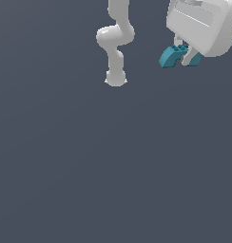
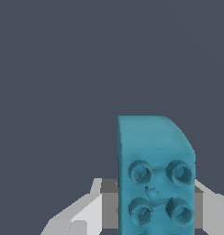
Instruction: Pick up the object and move it to a goal position.
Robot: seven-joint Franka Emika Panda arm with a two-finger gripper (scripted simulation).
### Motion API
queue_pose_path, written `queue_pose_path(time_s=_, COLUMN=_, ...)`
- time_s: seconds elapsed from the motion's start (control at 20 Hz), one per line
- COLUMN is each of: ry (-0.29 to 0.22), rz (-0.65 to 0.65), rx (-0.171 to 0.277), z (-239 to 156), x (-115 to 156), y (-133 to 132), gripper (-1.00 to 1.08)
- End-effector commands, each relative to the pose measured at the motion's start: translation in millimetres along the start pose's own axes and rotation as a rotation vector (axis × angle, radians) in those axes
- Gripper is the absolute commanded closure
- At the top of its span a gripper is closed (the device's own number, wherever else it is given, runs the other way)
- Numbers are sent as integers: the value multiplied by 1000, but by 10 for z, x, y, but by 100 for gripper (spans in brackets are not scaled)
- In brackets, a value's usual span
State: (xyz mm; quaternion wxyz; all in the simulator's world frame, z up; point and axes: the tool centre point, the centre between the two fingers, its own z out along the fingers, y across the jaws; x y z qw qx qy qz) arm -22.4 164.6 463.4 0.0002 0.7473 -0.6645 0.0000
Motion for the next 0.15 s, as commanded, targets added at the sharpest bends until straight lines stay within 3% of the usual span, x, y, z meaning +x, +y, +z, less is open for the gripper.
queue_pose_path(time_s=0.0, ry=0, rz=0, rx=0, z=-38, x=-12, y=-3, gripper=108)
queue_pose_path(time_s=0.1, ry=0, rz=0, rx=0, z=-45, x=-15, y=-4, gripper=108)
